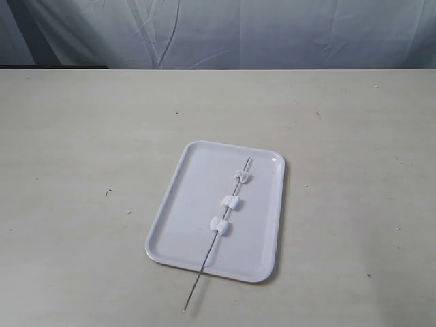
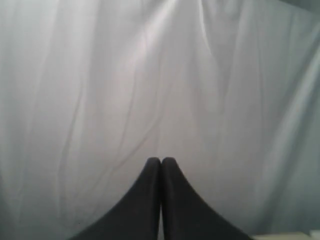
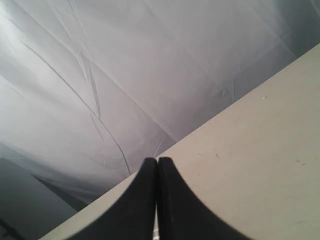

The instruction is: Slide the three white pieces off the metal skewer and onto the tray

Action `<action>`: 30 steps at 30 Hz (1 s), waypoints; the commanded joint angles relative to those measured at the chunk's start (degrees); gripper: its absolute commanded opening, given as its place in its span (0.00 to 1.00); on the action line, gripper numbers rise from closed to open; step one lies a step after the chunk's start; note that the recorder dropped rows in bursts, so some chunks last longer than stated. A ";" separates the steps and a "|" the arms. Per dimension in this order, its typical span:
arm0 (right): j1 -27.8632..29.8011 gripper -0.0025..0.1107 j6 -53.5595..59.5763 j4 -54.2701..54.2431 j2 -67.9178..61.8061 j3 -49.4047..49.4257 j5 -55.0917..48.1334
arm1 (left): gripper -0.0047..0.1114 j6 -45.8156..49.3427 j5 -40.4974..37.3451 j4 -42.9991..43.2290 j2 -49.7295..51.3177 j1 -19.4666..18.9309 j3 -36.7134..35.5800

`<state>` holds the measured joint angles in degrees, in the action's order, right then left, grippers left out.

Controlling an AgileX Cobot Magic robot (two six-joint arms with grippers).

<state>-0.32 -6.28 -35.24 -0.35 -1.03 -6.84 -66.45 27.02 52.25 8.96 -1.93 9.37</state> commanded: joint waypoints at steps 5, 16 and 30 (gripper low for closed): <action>0.17 0.02 3.35 -0.99 -0.31 -7.06 -11.81 | 0.10 -33.05 17.01 38.40 24.94 -0.19 10.85; 0.17 0.02 35.96 -27.43 -22.72 -15.64 -29.41 | 0.42 -39.59 26.71 47.70 46.82 -0.19 15.21; -2.39 0.47 47.87 -40.31 -59.41 -31.00 -58.08 | 0.57 -39.59 26.95 47.70 48.12 -0.19 15.21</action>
<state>-0.64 40.54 -74.18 -55.32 -30.01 -60.44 -105.80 51.55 100.17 56.74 -1.93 24.17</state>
